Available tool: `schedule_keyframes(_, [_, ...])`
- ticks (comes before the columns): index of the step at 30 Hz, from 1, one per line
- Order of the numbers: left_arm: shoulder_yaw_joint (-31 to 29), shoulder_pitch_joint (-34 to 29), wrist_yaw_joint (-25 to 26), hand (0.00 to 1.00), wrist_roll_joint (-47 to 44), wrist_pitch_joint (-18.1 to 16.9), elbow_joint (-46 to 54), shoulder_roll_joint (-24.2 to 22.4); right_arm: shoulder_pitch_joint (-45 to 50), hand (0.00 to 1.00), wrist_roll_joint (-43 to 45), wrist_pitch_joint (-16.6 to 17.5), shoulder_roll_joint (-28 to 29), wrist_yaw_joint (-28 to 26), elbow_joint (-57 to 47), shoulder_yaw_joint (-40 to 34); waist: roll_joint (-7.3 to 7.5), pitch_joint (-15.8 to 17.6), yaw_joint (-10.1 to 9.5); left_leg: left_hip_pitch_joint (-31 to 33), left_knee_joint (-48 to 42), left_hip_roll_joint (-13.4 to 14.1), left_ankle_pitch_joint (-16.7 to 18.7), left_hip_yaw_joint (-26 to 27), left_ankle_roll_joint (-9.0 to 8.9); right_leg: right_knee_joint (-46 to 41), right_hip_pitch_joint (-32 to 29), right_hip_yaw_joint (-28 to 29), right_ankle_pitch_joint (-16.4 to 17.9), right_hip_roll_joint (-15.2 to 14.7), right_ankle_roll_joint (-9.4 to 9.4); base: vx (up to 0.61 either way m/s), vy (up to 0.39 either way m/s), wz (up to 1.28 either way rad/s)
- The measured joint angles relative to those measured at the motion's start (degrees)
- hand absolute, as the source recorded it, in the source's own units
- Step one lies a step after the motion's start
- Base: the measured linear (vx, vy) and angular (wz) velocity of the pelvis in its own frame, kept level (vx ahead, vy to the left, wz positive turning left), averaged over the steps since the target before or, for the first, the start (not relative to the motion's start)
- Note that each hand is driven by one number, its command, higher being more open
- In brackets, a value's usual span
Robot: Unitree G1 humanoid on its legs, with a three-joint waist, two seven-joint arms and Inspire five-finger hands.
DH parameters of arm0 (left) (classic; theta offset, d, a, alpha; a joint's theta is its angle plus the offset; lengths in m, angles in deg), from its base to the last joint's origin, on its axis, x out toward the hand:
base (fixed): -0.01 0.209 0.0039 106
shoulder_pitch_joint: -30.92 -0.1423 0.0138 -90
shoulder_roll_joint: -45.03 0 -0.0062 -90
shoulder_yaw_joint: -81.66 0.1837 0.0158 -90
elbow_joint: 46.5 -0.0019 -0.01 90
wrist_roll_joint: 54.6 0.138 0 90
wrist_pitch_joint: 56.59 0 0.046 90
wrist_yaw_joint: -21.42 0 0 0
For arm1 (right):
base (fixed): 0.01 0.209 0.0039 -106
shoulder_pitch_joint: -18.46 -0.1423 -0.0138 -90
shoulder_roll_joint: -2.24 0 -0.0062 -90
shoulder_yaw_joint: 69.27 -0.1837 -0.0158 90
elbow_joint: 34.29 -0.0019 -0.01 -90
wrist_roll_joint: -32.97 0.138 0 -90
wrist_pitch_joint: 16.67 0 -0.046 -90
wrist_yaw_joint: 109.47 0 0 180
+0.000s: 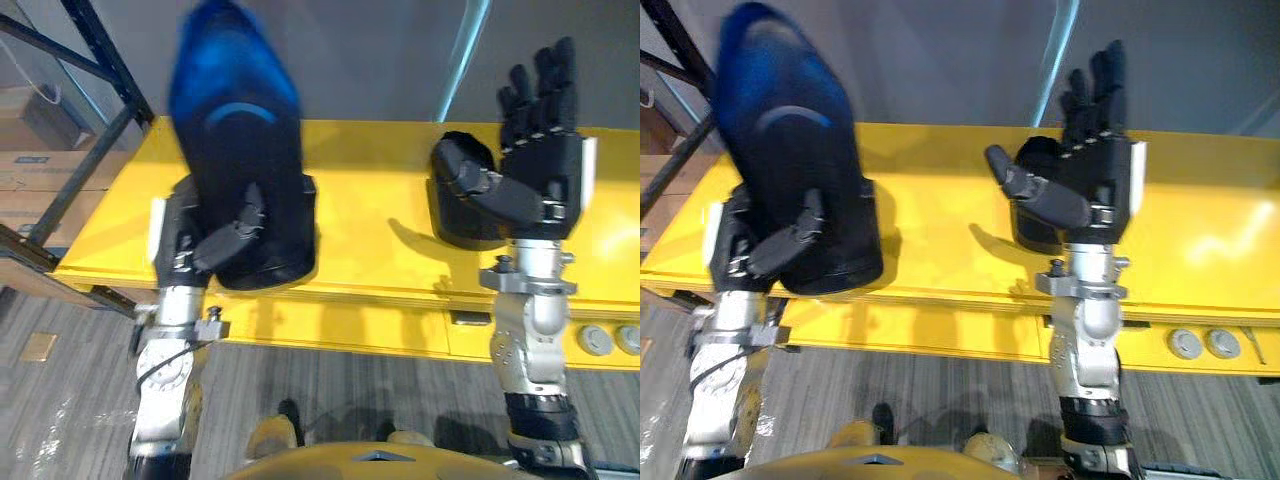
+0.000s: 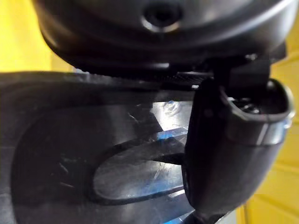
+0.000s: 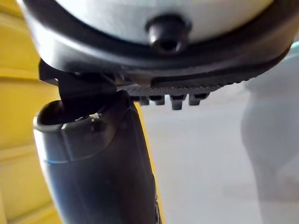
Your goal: Walk over and take three plastic housings, then place them on the shelf
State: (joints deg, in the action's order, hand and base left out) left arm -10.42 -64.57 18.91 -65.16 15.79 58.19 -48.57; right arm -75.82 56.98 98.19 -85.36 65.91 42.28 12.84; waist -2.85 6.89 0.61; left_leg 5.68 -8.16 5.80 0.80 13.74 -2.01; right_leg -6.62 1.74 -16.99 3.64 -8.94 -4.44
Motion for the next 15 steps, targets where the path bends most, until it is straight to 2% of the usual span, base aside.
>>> schedule_keyframes(1, [0.05, 1.97, -0.33, 0.0, -0.01, 1.04, -1.54, 1.05, 0.92, 1.0, 0.09, -0.2, 0.0, -0.71, 0.0, -0.01, 0.0, 0.0, 0.76, -0.79, 0.96, -0.7, -0.42, 0.19, 0.26, 0.03, 0.3, 0.05, 0.0, -0.6, -0.01, -0.01, 0.102, -0.05])
schedule_keyframes(4, [-0.04, 6.04, -0.3, 0.0, -0.84, 3.04, -7.22, 3.95, 2.53, 1.0, 3.05, -1.64, 0.0, -3.83, 0.0, 0.35, -0.06, -0.03, 1.4, -3.68, 4.07, -1.84, -1.64, 1.99, 0.6, 0.19, 0.79, 1.72, -0.08, -1.11, -0.14, -0.04, 0.063, -0.25])
schedule_keyframes(6, [-0.02, 10.34, -0.11, 0.0, -2.06, 4.27, -14.34, 5.11, 3.69, 1.0, 6.63, -2.88, 0.02, -5.94, 0.02, 0.46, -0.42, -0.38, 2.49, -5.28, 7.53, -2.57, -3.47, 2.47, 0.78, 0.71, 0.83, 2.08, -0.5, -1.27, -0.8, -0.07, 0.028, -0.15])
schedule_keyframes(8, [0.01, 14.47, 1.31, 0.0, -2.94, 5.57, -21.85, 6.02, 4.32, 1.0, 8.43, -4.53, 0.06, -7.75, 0.19, 0.82, -1.0, -0.73, 3.86, -6.43, 10.93, -3.02, -5.3, 2.81, 0.81, 0.74, 0.21, 2.66, -0.83, -1.18, -1.25, -0.06, 0.033, -0.07])
schedule_keyframes(11, [0.02, 19.07, 3.23, 0.0, -4.78, 6.81, -29.12, 6.44, 6.19, 1.0, 8.42, -5.8, 0.03, -10.03, 0.29, 2.28, -1.13, -0.83, 5.05, -7.01, 13.01, -3.07, -6.57, 3.78, 0.94, 0.69, -0.82, 3.44, -1.17, -0.89, -1.52, -0.06, 0.024, -0.18])
schedule_keyframes(13, [0.04, 20.79, 4.47, 0.0, -4.88, 7.5, -30.77, 6.64, 6.35, 1.0, 8.45, -7.0, -0.02, -12.04, 0.87, 3.61, -1.14, -0.83, 6.07, -6.95, 13.03, -3.14, -6.62, 3.98, 1.0, 0.75, -1.02, 4.05, -1.5, -0.83, -1.52, -0.02, 0.023, -0.11])
schedule_keyframes(15, [0.13, 22.96, 5.33, 0.0, -5.19, 8.26, -31.36, 6.71, 6.32, 1.0, 8.33, -7.78, -0.2, -13.41, 1.31, 4.77, -1.15, -0.83, 6.05, -6.52, 13.03, -3.15, -6.68, 4.51, 1.04, 0.73, -1.77, 4.75, -1.74, -0.8, -1.58, -0.01, 0.032, -0.1])
